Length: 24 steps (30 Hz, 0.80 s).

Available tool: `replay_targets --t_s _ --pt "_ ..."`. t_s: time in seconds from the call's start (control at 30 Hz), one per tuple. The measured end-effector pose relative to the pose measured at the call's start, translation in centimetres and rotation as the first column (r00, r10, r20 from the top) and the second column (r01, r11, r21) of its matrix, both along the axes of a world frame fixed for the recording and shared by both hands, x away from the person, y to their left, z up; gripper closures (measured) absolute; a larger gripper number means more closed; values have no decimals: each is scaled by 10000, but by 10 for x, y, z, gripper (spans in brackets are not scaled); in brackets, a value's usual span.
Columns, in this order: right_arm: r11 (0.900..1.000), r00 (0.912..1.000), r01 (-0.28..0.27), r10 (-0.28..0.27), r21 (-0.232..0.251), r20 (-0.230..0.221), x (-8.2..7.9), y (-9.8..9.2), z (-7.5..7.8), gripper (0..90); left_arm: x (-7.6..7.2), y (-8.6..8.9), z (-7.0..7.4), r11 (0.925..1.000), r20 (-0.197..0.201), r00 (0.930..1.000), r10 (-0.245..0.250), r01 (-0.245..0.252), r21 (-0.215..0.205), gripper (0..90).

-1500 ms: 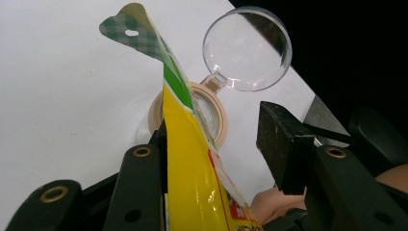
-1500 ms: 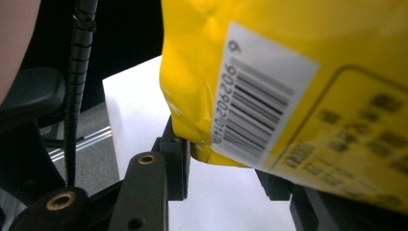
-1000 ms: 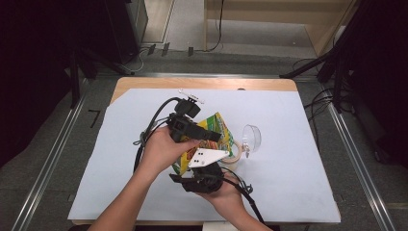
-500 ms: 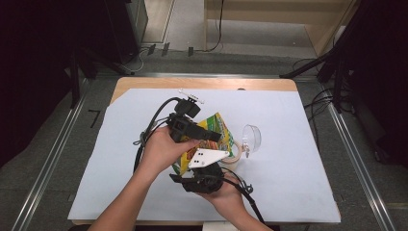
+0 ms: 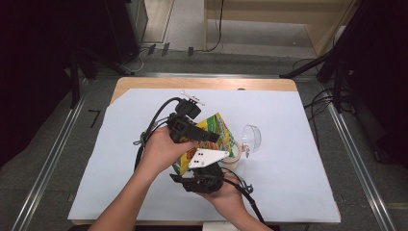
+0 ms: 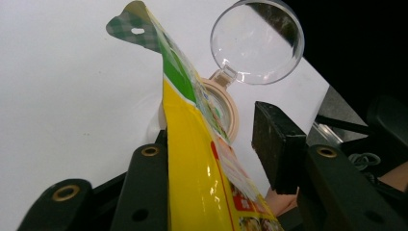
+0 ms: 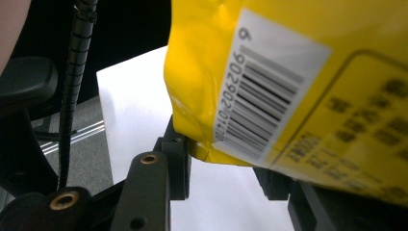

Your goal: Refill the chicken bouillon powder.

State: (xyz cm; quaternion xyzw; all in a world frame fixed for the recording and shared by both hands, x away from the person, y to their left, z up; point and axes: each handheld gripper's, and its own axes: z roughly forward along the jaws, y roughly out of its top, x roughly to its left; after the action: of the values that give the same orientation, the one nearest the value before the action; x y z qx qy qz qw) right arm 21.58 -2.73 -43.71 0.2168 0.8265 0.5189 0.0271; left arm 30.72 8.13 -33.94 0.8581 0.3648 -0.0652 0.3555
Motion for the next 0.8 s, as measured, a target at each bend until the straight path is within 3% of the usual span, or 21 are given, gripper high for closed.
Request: replay_targets --t_s 0.27,0.5,0.8 --pt "9999 9999 -66 68 133 -133 -1 -1 2 637 1 2 1 9994 -308 9991 277 -283 -194 633" --pt "9995 9998 -177 180 252 -128 -1 0 3 637 -3 -1 5 9990 -145 9989 439 -439 11 641" --pt "9994 9997 -184 189 294 -181 -1 0 2 641 -4 -2 7 9991 -240 9988 432 -432 -22 662"
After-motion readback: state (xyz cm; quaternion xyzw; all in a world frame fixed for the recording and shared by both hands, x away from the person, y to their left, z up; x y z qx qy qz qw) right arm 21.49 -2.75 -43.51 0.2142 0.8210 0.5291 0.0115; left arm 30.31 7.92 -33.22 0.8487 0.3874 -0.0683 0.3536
